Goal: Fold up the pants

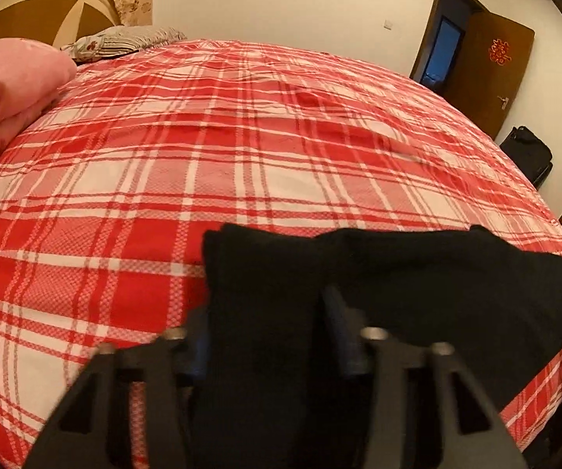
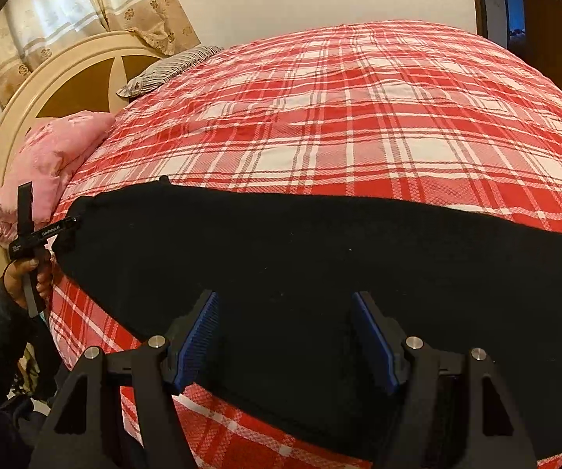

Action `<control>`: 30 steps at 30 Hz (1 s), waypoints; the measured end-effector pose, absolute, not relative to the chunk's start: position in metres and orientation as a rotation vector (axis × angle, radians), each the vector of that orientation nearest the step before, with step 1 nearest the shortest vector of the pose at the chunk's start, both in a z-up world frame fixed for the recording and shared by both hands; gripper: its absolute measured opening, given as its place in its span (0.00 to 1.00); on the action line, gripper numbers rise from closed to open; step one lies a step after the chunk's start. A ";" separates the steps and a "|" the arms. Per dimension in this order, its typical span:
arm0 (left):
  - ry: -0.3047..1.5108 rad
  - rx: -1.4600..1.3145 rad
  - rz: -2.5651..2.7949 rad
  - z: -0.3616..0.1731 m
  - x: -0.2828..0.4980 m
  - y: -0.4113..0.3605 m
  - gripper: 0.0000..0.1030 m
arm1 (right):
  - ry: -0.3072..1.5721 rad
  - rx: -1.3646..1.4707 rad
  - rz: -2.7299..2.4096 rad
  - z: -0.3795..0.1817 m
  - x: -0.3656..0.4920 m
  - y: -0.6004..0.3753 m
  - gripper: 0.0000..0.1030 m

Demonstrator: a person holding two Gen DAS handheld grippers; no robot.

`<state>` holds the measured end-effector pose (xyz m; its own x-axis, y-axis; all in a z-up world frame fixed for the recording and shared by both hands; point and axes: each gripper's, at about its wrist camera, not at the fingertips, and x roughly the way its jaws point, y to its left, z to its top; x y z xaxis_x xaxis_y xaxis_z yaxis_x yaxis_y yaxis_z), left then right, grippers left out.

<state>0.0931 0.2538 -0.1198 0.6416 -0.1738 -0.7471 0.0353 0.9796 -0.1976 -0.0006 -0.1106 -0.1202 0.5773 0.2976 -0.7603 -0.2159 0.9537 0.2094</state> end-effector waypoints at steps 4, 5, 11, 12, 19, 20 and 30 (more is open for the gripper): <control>0.834 -0.167 -0.122 -0.105 0.084 0.252 0.21 | 0.909 0.093 0.303 -0.120 -0.002 -0.109 0.69; 0.815 -0.174 -0.115 -0.100 0.080 0.253 0.21 | 0.909 0.091 0.305 -0.119 -0.003 -0.108 0.69; 0.787 -0.211 -0.008 -0.087 0.074 0.290 0.21 | 0.898 0.066 0.352 -0.117 -0.001 -0.095 0.69; 0.804 -0.212 0.003 -0.091 0.075 0.296 0.21 | 0.909 0.061 0.357 -0.121 0.001 -0.093 0.69; 0.866 -0.149 0.013 -0.115 0.074 0.294 0.39 | 0.928 0.011 0.339 -0.132 0.006 -0.081 0.69; 0.858 -0.153 0.034 -0.113 0.074 0.296 0.46 | 0.922 0.016 0.358 -0.129 0.005 -0.078 0.69; 0.729 -0.115 0.141 -0.076 0.052 0.303 0.58 | 0.877 -0.200 0.808 -0.124 -0.009 0.049 0.69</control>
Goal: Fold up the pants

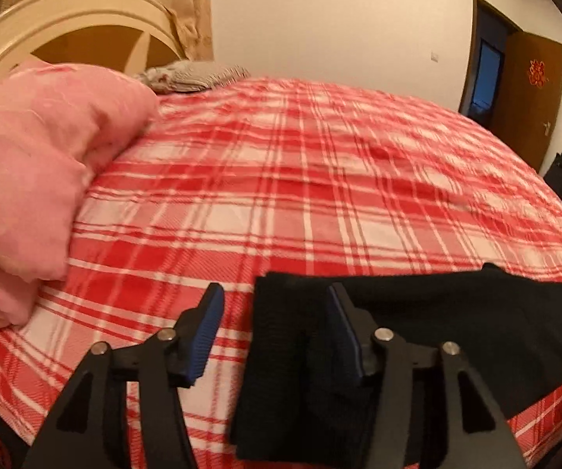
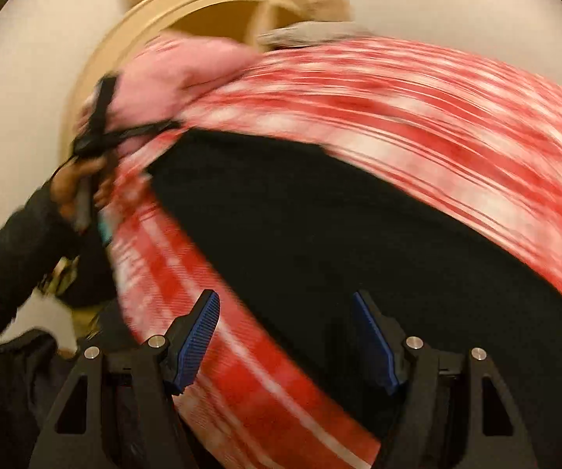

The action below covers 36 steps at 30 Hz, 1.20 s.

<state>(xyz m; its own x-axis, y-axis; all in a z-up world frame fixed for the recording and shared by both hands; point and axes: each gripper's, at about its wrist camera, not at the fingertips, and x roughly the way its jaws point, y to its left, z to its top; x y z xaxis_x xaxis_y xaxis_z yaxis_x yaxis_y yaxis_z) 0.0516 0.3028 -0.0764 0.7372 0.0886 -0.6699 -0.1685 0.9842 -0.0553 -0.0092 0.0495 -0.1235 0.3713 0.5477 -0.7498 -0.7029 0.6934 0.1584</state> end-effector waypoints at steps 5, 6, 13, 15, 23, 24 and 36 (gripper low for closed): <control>0.714 -0.141 0.076 -0.068 0.040 0.289 0.62 | 0.917 -0.340 0.851 -0.156 -0.009 0.095 0.69; 0.717 -0.142 0.046 -0.068 0.038 0.281 0.63 | 0.986 -0.340 0.872 -0.168 -0.009 0.099 0.69; 0.772 -0.014 -0.299 -0.080 0.027 0.181 0.66 | 0.958 -0.245 0.934 -0.151 -0.019 0.085 0.69; 0.780 0.044 -0.355 -0.086 0.026 0.154 0.66 | 0.922 -0.241 0.917 -0.148 -0.017 0.088 0.69; 0.923 0.211 -0.405 -0.118 0.024 0.119 0.76 | 0.998 -0.280 0.887 -0.154 -0.023 0.081 0.69; 0.926 0.205 -0.410 -0.116 0.024 0.120 0.76 | 0.977 -0.272 0.847 -0.148 -0.023 0.068 0.69; 0.856 0.111 -0.380 -0.085 0.060 0.082 0.92 | 0.902 -0.108 0.143 -0.095 -0.005 -0.124 0.69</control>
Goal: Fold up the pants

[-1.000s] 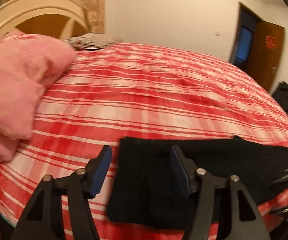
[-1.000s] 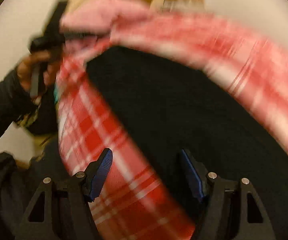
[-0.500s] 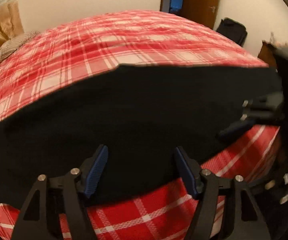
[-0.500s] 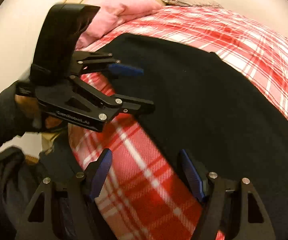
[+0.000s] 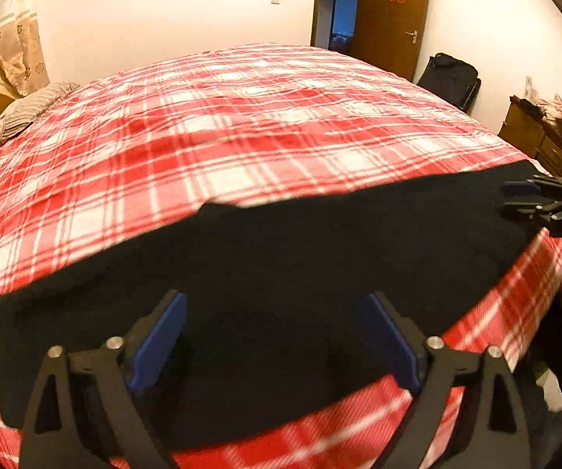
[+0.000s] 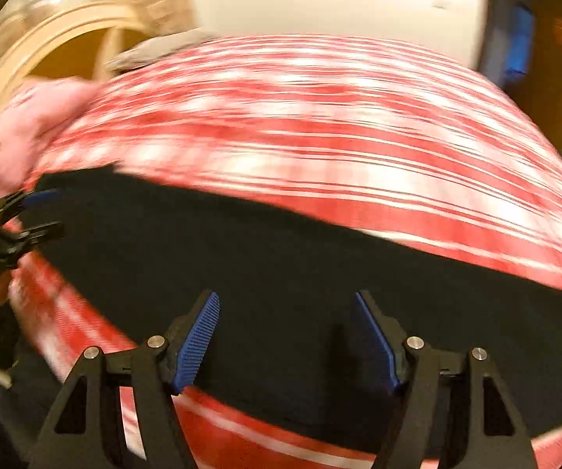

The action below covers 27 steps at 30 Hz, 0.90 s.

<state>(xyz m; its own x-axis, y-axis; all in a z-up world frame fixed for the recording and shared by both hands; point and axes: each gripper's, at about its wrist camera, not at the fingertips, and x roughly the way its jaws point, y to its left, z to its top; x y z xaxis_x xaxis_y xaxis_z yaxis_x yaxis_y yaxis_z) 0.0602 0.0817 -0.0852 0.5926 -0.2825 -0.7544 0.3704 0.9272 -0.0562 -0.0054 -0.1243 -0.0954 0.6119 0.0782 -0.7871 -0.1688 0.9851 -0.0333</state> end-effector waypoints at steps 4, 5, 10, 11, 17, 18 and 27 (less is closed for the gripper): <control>0.857 0.140 -0.408 -0.088 0.071 0.052 0.92 | 0.887 -0.075 0.003 -0.091 -0.017 -0.178 0.69; 0.863 0.148 -0.412 -0.089 0.074 0.045 0.92 | 0.886 -0.065 -0.034 -0.091 -0.020 -0.192 0.69; 0.886 0.166 -0.429 -0.099 0.079 0.022 0.92 | 0.877 -0.019 -0.152 -0.087 -0.039 -0.246 0.69; 0.897 0.167 -0.428 -0.102 0.079 0.021 0.92 | 0.873 -0.014 -0.159 -0.087 -0.043 -0.252 0.69; 0.915 0.215 -0.417 -0.119 0.072 0.015 0.95 | 0.863 -0.014 -0.144 -0.083 -0.046 -0.266 0.69; 0.919 0.210 -0.414 -0.118 0.072 0.015 0.95 | 0.857 -0.012 -0.144 -0.081 -0.046 -0.267 0.69; 0.897 0.165 -0.373 -0.110 0.073 0.025 0.95 | 0.685 0.464 -0.256 -0.047 -0.102 -0.384 0.69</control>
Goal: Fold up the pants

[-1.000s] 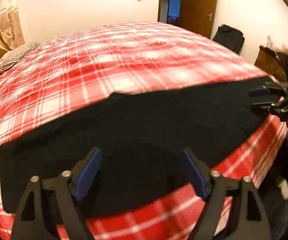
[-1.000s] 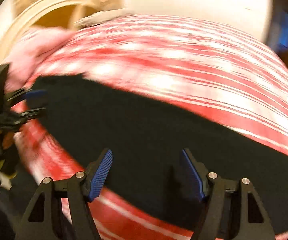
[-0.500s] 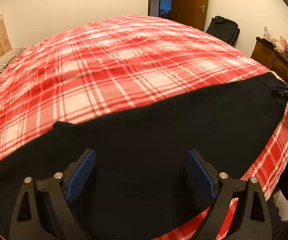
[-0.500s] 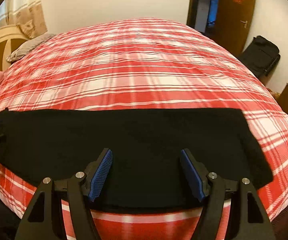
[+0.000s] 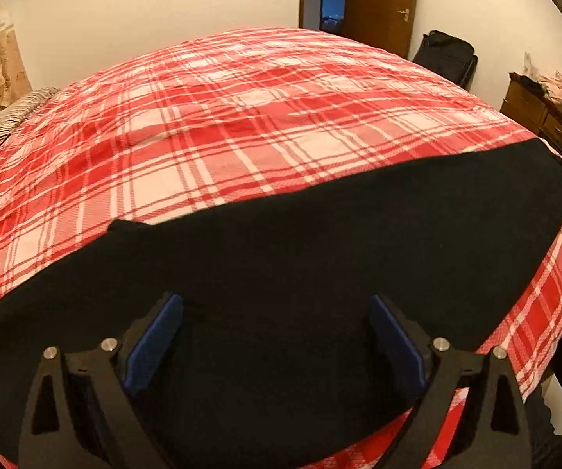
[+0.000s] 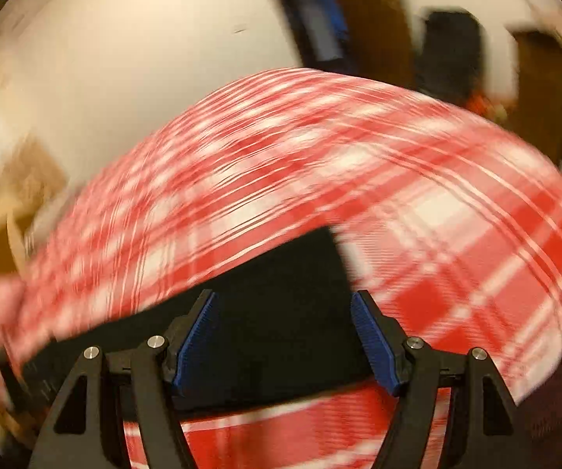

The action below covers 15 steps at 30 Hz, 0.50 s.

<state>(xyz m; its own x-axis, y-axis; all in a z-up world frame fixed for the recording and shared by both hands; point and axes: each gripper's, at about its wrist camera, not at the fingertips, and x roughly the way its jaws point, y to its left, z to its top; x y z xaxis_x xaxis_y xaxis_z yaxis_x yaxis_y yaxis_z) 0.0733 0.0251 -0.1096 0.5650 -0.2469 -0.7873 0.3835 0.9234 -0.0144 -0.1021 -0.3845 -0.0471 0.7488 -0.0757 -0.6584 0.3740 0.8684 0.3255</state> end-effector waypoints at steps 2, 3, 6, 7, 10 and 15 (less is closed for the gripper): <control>0.896 0.157 -0.357 -0.111 0.076 0.028 0.95 | 0.672 0.527 -0.286 -0.047 -0.114 -0.403 0.70; 0.899 0.146 -0.352 -0.112 0.076 0.030 0.95 | 0.672 0.553 -0.291 -0.049 -0.119 -0.409 0.70; 0.909 0.123 -0.350 -0.114 0.078 0.033 0.95 | 0.685 0.648 -0.255 -0.059 -0.126 -0.418 0.69; 0.910 0.126 -0.350 -0.115 0.077 0.033 0.95 | 0.687 0.674 -0.227 -0.064 -0.125 -0.420 0.69; 0.908 0.133 -0.352 -0.115 0.076 0.032 0.95 | 0.666 0.728 -0.171 -0.068 -0.124 -0.420 0.69; 0.910 0.113 -0.352 -0.114 0.075 0.034 0.95 | 0.671 0.713 -0.166 -0.069 -0.113 -0.412 0.67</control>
